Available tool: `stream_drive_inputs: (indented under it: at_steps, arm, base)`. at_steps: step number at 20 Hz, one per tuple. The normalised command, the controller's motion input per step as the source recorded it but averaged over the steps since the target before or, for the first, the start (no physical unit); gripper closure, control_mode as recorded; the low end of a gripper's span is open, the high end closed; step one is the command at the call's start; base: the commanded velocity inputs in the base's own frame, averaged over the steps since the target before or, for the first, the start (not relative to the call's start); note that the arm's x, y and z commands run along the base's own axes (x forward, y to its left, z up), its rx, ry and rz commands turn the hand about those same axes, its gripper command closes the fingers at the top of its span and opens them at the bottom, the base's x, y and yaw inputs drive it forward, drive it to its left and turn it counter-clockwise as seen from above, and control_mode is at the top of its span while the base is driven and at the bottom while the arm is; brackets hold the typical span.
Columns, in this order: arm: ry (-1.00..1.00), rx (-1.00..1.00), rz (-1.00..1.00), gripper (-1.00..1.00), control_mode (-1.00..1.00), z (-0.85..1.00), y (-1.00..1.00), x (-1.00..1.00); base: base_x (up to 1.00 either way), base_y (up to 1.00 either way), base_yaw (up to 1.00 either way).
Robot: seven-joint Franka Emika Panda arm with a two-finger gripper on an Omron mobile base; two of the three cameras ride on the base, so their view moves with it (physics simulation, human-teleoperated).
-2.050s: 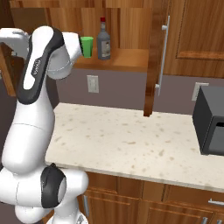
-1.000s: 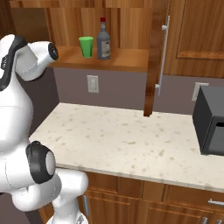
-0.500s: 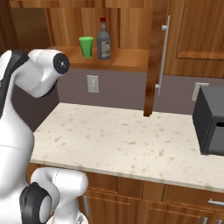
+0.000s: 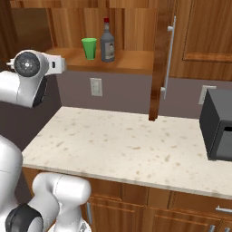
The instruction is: Open the cabinet directly in front. Then move the liquor and the cup to the dining counter with the jar on it.
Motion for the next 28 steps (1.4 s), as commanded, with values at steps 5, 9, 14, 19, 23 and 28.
stream_drive_inputs:
  at_steps: [5,9,14,19,23,28]
  arm:
    - [0.14,-0.11,-0.51,-1.00,-1.00,0.00,-0.45,0.00]
    - [0.12,-0.12,-0.48,-1.00,-1.00,0.00,-0.51,0.00]
    - [0.05,-0.08,-0.27,-1.00,-1.00,0.00,-0.18,0.02]
    - [0.02,0.00,0.00,-1.00,-1.00,0.23,-0.20,0.00]
    - [0.12,0.00,0.00,-1.00,-1.00,0.43,-0.52,0.00]
    - [0.15,0.00,0.00,-1.00,-1.00,0.33,-0.59,0.12]
  base:
    - [0.00,0.00,0.00]
    - [0.00,0.00,0.00]
    - [0.00,0.00,0.00]
    - [0.00,0.00,0.00]
    - [0.00,0.00,0.00]
    - [0.00,0.00,0.00]
